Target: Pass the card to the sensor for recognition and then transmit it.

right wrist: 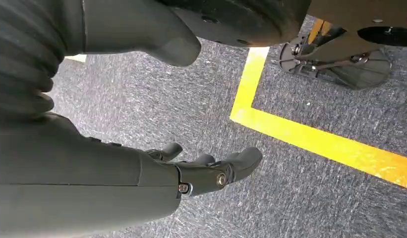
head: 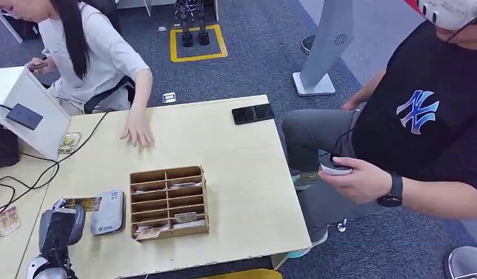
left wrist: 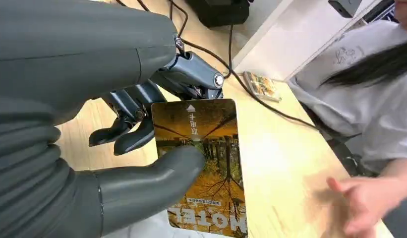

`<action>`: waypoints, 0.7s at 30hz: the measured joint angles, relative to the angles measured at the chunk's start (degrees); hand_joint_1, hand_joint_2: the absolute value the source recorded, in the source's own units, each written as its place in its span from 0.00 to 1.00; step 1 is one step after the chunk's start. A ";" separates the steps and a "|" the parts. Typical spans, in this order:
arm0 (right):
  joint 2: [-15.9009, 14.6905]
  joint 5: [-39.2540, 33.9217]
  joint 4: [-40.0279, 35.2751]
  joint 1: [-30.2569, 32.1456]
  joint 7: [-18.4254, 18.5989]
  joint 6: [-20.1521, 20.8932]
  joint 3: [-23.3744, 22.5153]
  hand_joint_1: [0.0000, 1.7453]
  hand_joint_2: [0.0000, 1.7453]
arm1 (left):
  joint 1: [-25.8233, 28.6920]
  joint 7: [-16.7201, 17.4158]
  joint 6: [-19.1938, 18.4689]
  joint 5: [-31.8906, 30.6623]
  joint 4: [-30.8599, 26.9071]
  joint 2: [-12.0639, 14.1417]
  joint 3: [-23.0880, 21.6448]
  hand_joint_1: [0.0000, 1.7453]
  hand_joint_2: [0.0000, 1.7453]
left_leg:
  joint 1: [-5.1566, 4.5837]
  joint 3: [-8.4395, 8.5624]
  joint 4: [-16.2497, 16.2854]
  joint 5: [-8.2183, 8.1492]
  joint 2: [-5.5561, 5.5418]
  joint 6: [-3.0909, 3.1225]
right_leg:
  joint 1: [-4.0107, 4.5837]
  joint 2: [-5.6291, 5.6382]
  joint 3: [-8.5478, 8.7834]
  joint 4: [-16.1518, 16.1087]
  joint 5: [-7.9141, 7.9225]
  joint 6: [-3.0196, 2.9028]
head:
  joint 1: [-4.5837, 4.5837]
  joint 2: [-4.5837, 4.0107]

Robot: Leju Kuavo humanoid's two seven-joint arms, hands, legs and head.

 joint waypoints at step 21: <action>0.04 -0.31 0.00 -0.05 0.17 -0.13 1.22 0.00 1.00 | -2.91 2.16 4.48 -6.14 5.68 -0.85 -2.49 1.00 1.00 | 0.00 0.01 0.00 0.00 -0.01 0.00 | 0.00 -0.02 0.03 0.00 0.00 0.00 | 0.00 0.00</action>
